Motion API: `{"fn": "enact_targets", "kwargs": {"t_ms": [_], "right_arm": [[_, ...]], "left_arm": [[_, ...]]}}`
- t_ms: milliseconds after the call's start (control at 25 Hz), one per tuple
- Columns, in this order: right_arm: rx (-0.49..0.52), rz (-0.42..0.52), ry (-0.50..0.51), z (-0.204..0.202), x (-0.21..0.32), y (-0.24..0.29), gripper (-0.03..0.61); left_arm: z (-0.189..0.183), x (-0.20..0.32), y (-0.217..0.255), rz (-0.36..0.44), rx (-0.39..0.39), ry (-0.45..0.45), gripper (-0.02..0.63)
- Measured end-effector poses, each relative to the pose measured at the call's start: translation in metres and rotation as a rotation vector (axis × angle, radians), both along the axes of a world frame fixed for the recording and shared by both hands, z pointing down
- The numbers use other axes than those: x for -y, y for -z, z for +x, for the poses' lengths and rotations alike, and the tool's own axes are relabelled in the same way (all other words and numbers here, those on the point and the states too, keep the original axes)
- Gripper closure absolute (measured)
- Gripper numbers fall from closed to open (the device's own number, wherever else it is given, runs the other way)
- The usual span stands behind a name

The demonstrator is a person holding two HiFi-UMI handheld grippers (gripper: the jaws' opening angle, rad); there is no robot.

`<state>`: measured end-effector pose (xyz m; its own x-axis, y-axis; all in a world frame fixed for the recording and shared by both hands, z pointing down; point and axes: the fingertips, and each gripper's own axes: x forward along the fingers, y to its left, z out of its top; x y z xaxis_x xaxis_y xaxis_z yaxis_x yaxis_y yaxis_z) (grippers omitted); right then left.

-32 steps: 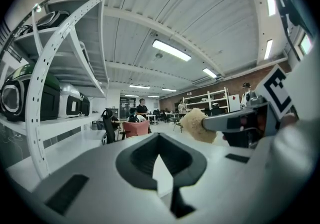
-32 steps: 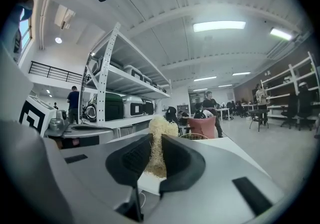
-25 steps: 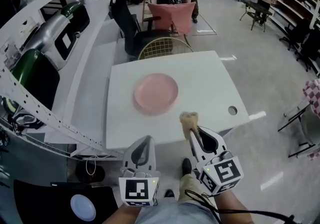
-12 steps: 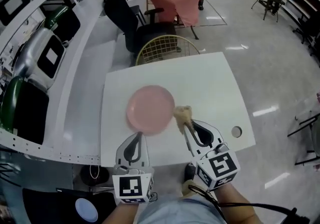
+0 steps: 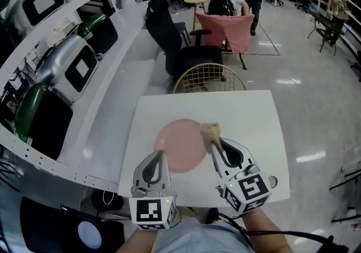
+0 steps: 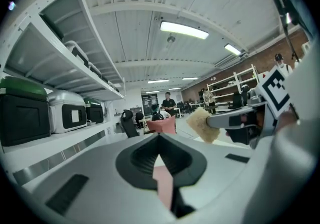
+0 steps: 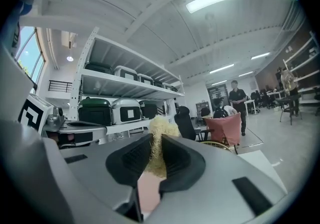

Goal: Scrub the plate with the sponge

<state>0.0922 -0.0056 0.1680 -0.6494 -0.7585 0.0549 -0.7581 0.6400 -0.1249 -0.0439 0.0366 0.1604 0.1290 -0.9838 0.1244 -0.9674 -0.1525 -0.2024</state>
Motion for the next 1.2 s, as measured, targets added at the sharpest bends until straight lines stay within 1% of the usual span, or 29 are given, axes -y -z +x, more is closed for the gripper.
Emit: {"fn": "enact_targets", "kwargs": {"t_ms": [120, 240, 400, 520, 680, 800, 920, 1120, 1200], "right_arm": [[-0.008, -0.007, 0.016, -0.009, 0.009, -0.002, 0.517], [-0.019, -0.02, 0.029, -0.018, 0.017, -0.008, 0.517], [-0.039, -0.059, 0.036, -0.03, 0.031, -0.026, 0.517], [-0.053, -0.09, 0.035, -0.046, 0.048, -0.043, 0.517], [-0.067, -0.157, 0.036, -0.075, 0.067, -0.076, 0.517], [-0.082, -0.216, 0.031, -0.092, 0.081, -0.104, 0.517], [-0.092, -0.278, 0.024, -0.106, 0.092, -0.136, 0.517], [-0.11, -0.432, 0.018, -0.114, 0.095, -0.198, 0.518], [-0.114, -0.455, 0.018, -0.116, 0.107, -0.215, 0.517]], "left_arm": [[-0.009, 0.006, -0.002, -0.004, -0.008, 0.021, 0.604], [-0.019, 0.015, -0.011, -0.026, -0.019, 0.038, 0.604], [-0.033, 0.034, -0.029, -0.054, -0.05, 0.039, 0.604], [-0.052, 0.057, -0.047, -0.088, -0.058, 0.046, 0.604], [-0.083, 0.078, -0.089, -0.183, -0.079, 0.074, 0.604], [-0.096, 0.093, -0.123, -0.254, -0.1, 0.064, 0.604], [-0.107, 0.107, -0.156, -0.309, -0.141, 0.057, 0.604], [-0.124, 0.116, -0.222, -0.459, -0.214, 0.112, 0.604], [-0.126, 0.131, -0.239, -0.483, -0.246, 0.116, 0.603]]}}
